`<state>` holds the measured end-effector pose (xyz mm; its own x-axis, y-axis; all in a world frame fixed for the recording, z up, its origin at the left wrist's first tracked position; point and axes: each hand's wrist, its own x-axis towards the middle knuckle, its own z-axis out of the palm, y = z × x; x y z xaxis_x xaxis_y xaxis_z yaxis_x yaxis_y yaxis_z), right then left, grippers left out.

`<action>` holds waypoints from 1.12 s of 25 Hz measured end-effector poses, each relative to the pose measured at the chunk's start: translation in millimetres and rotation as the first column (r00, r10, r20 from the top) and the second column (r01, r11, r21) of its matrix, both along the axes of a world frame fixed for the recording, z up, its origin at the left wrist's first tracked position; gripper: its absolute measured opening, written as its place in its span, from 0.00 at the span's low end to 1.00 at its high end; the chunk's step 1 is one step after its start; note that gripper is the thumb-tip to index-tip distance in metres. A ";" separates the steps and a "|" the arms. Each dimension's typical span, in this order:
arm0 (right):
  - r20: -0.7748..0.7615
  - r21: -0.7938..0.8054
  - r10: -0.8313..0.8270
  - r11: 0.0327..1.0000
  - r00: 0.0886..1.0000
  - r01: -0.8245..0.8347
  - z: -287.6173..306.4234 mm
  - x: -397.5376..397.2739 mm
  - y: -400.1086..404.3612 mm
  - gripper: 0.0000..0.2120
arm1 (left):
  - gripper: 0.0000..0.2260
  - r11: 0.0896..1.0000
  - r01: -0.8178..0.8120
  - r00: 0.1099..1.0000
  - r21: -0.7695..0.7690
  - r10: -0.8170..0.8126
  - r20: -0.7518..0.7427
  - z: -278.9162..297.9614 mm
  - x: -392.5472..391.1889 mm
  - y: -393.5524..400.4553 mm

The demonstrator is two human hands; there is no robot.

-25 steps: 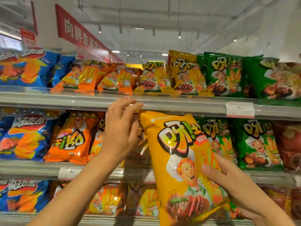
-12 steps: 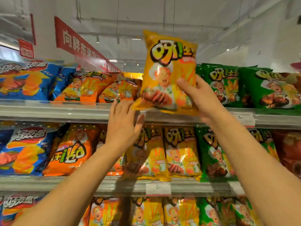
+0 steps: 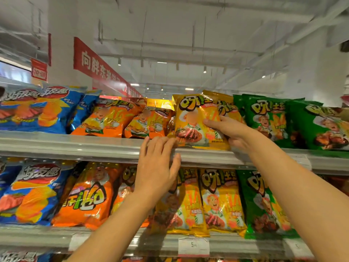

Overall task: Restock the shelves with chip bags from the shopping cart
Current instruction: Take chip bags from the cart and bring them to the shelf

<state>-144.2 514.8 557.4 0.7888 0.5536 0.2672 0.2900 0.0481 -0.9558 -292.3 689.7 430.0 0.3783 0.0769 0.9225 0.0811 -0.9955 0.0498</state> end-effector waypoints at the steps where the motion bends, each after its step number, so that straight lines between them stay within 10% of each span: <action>1: -0.014 0.005 0.010 1.000 1.000 -0.010 0.6 -0.7 -0.5 0.17 | 0.21 1.000 -0.006 1.000 0.000 0.006 0.014 -1.1 1.9 0.5; 18: 0.170 -0.148 -0.142 0.975 0.975 0.168 -5.9 -7.0 5.0 0.26 | 0.24 0.993 -0.079 0.994 0.083 0.073 0.077 -6.3 7.2 4.8; 28: 0.610 0.184 -0.524 0.823 0.595 0.537 -35.0 -45.5 -5.7 0.27 | 0.23 0.996 -0.037 0.999 0.083 0.036 0.024 -7.6 1.3 2.9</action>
<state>-189.7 509.0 522.4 0.6065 0.1011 0.7886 0.7702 -0.3207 -0.5513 -291.0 692.5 422.3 0.3558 0.0128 0.9345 0.1173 -0.9926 -0.0310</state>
